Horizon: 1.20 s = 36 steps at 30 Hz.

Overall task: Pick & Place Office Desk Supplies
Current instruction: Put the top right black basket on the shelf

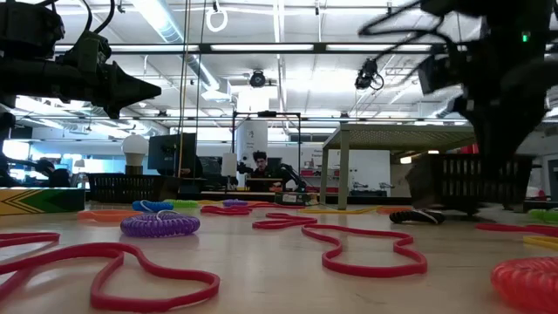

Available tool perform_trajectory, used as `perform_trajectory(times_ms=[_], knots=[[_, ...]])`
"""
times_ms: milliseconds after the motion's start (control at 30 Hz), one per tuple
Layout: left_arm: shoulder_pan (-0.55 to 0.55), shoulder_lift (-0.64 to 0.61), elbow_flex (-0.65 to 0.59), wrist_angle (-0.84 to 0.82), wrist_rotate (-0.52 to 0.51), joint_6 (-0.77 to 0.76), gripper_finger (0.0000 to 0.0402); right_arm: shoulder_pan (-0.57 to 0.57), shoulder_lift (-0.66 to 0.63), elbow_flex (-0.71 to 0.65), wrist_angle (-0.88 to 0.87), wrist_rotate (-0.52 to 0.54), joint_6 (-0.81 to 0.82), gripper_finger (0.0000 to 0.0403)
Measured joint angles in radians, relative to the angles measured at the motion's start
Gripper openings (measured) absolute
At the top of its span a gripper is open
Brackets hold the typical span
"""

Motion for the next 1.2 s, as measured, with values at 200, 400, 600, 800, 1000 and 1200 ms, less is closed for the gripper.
perform_trajectory(times_ms=[200, 400, 600, 800, 1000, 1200], knots=[[0.000, 0.000, 0.000, 0.000, 0.000, 0.000, 0.0007, 0.061, 0.000, 0.201, -0.160, 0.005, -0.029, 0.0010], [0.000, 0.000, 0.000, 0.000, 0.000, 0.000, 0.0007, 0.080, 0.000, 0.404, -0.276, 0.101, -0.105, 0.0018], [0.000, 0.000, 0.000, 0.000, 0.000, 0.000, 0.0007, 0.080, 0.000, 0.589, -0.477, 0.221, -0.167, 0.0010], [0.000, 0.000, 0.000, 0.000, 0.000, 0.000, 0.0007, 0.012, -0.037, 0.697, -0.586, 0.311, -0.311, 0.0012], [0.000, 0.000, 0.000, 0.003, -0.001, 0.000, 0.0007, -0.207, -0.140, 0.659, -0.606, 0.320, -0.518, 0.0011], [0.000, 0.000, 0.000, 0.003, 0.000, 0.000, 0.0007, -0.443, -0.246, 0.576, -0.601, 0.284, -0.776, 0.0010]])
